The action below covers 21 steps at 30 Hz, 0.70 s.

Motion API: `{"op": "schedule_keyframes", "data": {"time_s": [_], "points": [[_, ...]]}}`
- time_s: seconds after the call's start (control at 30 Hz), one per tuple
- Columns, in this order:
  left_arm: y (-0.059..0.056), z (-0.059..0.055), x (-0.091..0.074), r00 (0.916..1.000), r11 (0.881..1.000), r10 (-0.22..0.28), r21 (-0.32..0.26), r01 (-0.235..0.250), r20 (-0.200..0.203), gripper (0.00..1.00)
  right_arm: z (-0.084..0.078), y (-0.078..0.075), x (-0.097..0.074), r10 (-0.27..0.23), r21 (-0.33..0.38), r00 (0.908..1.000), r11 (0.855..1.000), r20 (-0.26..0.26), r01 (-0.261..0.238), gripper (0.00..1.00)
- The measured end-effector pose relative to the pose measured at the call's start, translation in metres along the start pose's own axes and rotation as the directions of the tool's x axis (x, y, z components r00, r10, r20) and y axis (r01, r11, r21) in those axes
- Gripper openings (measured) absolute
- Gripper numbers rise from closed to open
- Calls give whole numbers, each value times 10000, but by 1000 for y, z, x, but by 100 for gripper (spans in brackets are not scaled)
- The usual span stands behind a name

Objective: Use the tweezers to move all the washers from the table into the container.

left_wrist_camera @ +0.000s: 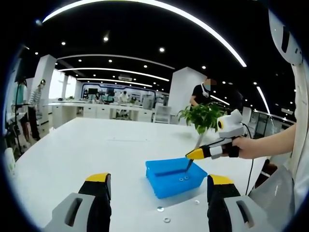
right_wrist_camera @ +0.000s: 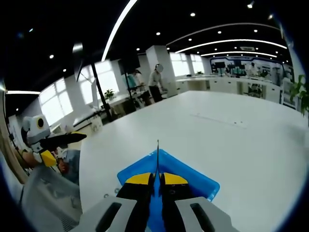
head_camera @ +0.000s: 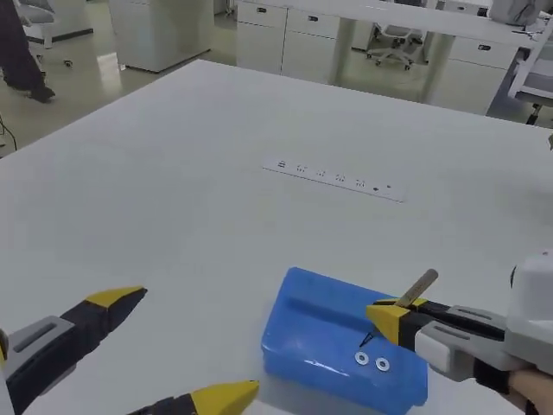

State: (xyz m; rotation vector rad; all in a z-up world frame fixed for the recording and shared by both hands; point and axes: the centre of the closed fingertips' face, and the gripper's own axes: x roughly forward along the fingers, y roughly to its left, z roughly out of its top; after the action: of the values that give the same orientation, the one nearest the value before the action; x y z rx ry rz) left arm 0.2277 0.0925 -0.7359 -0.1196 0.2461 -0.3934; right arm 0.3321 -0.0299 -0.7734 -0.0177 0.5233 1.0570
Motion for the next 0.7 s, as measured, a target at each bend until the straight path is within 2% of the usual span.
{"op": "schedule_keyframes", "data": {"time_s": [0.33, 0.7], "points": [[0, 0, 1, 10000, 10000, -43, -1, 43, 29, 83, 8, 23, -13, 307, -41, 9992, 9995, 238, -307, 4], [-1, -1, 3, 9999, 9999, -129, 34, 130, -34, 83, -12, 40, -15, 679, 199, 9977, 9975, -75, -677, 4]]}}
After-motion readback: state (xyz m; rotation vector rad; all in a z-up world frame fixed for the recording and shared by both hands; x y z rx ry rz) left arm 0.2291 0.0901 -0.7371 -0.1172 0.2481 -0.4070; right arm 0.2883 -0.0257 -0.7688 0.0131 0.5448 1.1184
